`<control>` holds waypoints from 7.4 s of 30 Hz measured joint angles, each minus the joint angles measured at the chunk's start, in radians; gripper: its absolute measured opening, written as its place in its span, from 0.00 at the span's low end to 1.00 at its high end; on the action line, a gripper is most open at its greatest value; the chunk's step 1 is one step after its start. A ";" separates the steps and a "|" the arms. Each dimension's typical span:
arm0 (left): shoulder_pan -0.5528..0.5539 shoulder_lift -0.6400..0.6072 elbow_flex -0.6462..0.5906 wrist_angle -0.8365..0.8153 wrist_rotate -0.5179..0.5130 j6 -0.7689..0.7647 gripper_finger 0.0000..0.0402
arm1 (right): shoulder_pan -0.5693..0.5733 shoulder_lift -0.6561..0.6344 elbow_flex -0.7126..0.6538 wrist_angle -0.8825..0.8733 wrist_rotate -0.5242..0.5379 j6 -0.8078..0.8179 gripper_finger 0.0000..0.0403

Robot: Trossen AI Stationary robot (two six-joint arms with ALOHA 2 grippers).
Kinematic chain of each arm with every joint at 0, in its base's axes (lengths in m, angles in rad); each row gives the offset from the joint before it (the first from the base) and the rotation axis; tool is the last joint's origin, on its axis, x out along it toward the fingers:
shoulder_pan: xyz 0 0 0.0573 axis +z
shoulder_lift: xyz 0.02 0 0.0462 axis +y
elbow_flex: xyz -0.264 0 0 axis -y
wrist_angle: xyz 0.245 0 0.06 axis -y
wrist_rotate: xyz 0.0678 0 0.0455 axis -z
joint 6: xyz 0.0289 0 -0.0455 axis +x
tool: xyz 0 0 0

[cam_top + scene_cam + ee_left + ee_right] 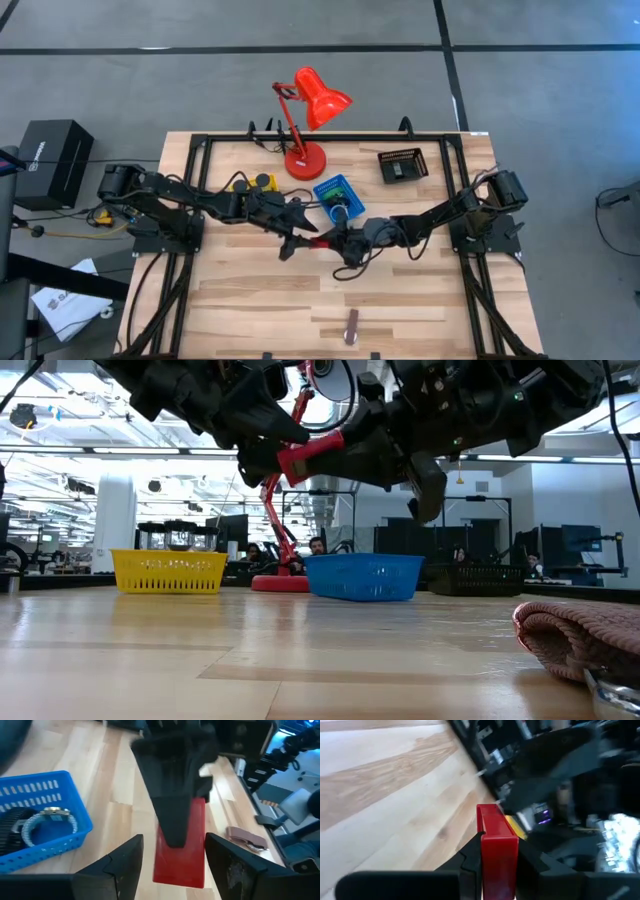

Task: Pick & Place Office items
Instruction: Put the red digital clock into the black bin, then put the brown wristwatch into the blue bin

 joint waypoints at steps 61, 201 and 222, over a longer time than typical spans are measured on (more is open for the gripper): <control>0.000 0.000 0.000 0.018 -0.010 -0.001 0.51 | -0.900 -0.622 -0.347 -0.875 0.180 1.355 0.18; -0.001 0.000 0.000 0.031 -0.009 -0.001 0.51 | -0.950 -0.379 -0.203 -1.009 0.291 1.150 0.00; -0.001 0.000 0.000 0.040 -0.009 -0.001 0.51 | -0.458 -0.857 -0.220 -1.018 0.321 1.197 0.00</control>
